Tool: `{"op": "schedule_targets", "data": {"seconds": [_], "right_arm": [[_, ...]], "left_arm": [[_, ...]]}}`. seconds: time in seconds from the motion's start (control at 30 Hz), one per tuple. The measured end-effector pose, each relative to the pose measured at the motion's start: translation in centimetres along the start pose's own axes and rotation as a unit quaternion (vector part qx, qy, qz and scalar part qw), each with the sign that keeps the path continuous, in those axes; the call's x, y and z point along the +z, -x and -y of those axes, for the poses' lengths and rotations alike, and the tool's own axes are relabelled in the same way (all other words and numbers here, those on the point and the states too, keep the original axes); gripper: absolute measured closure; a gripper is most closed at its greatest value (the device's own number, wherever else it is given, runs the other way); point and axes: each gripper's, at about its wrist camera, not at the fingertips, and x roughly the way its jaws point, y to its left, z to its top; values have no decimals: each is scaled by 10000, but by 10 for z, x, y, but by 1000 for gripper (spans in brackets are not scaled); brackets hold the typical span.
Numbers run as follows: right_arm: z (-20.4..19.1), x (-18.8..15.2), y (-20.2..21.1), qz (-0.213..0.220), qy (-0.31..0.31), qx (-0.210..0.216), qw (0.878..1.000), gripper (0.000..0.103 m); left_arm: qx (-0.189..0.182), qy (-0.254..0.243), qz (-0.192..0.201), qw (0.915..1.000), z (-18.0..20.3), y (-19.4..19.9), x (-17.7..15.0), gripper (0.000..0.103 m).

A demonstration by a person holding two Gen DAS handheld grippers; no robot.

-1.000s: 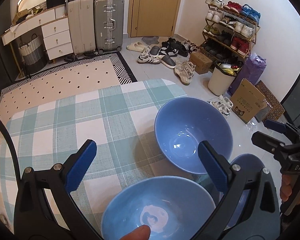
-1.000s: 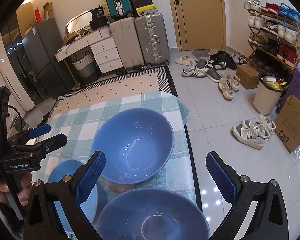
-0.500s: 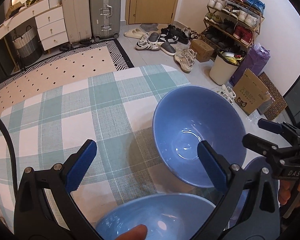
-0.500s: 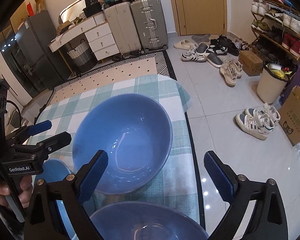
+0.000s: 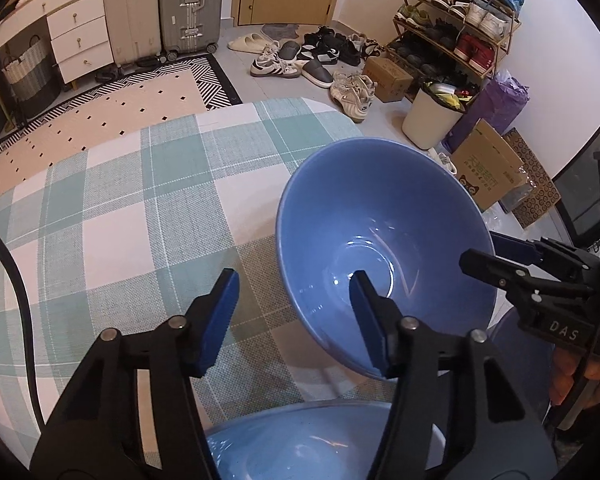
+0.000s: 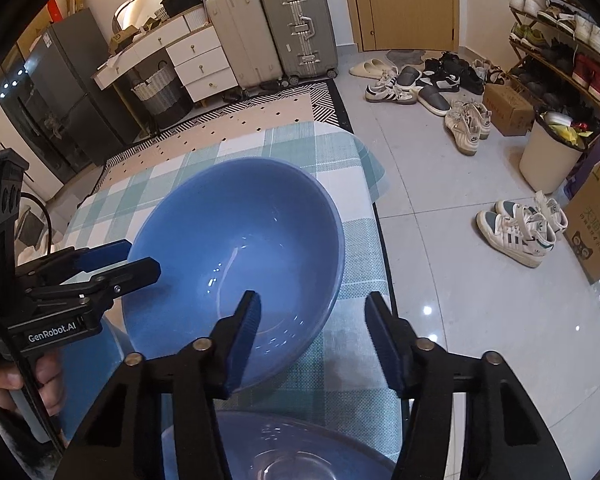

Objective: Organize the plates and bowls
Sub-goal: 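Close the left gripper on the bowl rim while the right gripper grips it too, then lift the blue bowl with both grippers and carry it over another blue bowl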

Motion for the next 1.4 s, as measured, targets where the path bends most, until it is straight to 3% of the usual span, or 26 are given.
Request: {"op": "schedule_targets", "data": {"seconds": [0.13, 0.3, 0.43, 0.77, 1.4], "right_arm": [[0, -1, -5, -50, 48, -11, 10000, 68], [-4, -3, -5, -14, 135, -64, 9999, 77], [-8, -4, -4, 35, 211, -173, 9996, 82], [-14, -3, 9, 218, 310, -287, 9989, 82], [-40, -11, 70, 685, 460, -288, 9962, 82]], "left_arm": [[42, -53, -69, 10000, 3, -8, 0, 73], [6, -64, -65, 10000, 6, -9, -3, 88], [62, -103, -2, 9999, 9, -8, -4, 88], [128, -191, 172, 9996, 14, 7, -1, 89], [174, -316, 753, 9965, 30, 94, -7, 89]]}}
